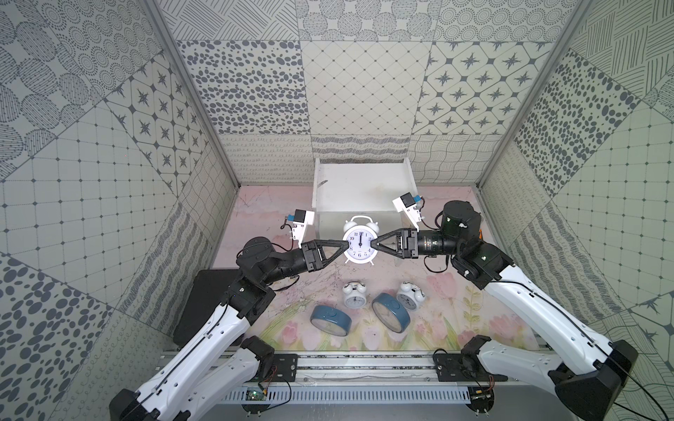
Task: Place the alarm clocks on the shelf by style
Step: Place the alarm on the shelf.
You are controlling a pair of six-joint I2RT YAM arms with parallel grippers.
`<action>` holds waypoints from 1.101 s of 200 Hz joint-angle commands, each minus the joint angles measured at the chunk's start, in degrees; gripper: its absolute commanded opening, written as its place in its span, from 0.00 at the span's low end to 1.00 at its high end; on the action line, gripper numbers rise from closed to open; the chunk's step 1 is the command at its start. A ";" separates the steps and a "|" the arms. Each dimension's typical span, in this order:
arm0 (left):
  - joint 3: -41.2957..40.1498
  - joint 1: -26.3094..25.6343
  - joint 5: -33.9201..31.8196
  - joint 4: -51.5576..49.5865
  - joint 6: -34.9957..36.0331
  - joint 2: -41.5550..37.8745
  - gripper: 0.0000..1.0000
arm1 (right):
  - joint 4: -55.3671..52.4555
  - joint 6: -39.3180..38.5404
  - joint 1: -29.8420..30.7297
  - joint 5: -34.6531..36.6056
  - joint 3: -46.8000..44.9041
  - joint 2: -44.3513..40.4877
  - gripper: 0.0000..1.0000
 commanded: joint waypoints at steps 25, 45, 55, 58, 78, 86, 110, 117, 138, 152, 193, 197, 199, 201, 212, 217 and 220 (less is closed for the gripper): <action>1.88 -0.05 2.99 0.78 3.88 0.46 0.25 | -4.48 -5.02 -0.65 -1.08 4.03 0.03 0.74; 3.27 0.03 4.22 -0.02 5.37 1.69 0.22 | -9.04 -8.07 -1.08 -3.51 5.65 0.18 0.79; 4.25 0.11 5.07 -0.45 6.18 2.48 0.20 | -10.33 -8.68 -1.55 -4.77 5.73 0.18 0.79; 4.53 0.11 5.34 -0.54 6.44 2.86 0.20 | -10.48 -8.69 -1.78 -5.21 5.71 0.20 0.79; 6.43 0.16 7.41 -1.04 7.77 4.70 0.16 | -10.79 -8.53 -2.59 -8.42 5.62 0.06 0.75; 7.08 0.20 8.20 -1.18 8.09 5.36 0.16 | -10.67 -8.43 -2.85 -9.57 5.71 -0.02 0.74; 8.92 0.29 10.03 -2.43 9.48 6.72 0.14 | -11.39 -8.83 -3.72 -11.44 6.50 0.07 0.62; 9.34 0.29 10.42 -2.75 9.97 6.93 0.14 | -11.43 -8.83 -4.04 -11.73 6.65 0.09 0.59; 10.36 0.31 11.31 -3.03 10.65 7.54 0.14 | -11.10 -8.63 -4.50 -12.07 7.15 0.31 0.57; 10.62 0.38 12.19 -2.25 10.35 8.13 0.14 | -11.17 -8.61 -4.65 -12.21 7.62 0.62 0.57; 10.91 0.37 13.38 -0.65 9.50 9.14 0.13 | -11.11 -8.65 -4.94 -11.98 8.65 1.03 0.55; 10.95 0.32 13.40 -0.64 9.58 9.13 0.13 | -11.22 -8.65 -4.93 -11.96 8.70 1.07 0.53; 10.94 0.39 13.46 -0.65 9.55 9.15 0.13 | -11.24 -8.62 -4.97 -11.96 8.76 1.04 0.53; 10.93 0.34 13.52 -0.65 9.63 9.09 0.13 | -11.31 -8.68 -4.96 -11.88 8.83 1.07 0.52; 11.10 0.53 13.41 -0.80 9.88 9.05 0.14 | -11.55 -8.85 -4.93 -11.79 8.96 1.07 0.50; 11.17 0.55 13.41 -0.89 9.99 9.06 0.14 | -11.60 -8.95 -5.00 -11.74 8.96 1.06 0.48; 11.19 0.63 13.41 -0.91 10.04 9.11 0.14 | -11.65 -9.02 -4.93 -11.70 8.96 1.01 0.47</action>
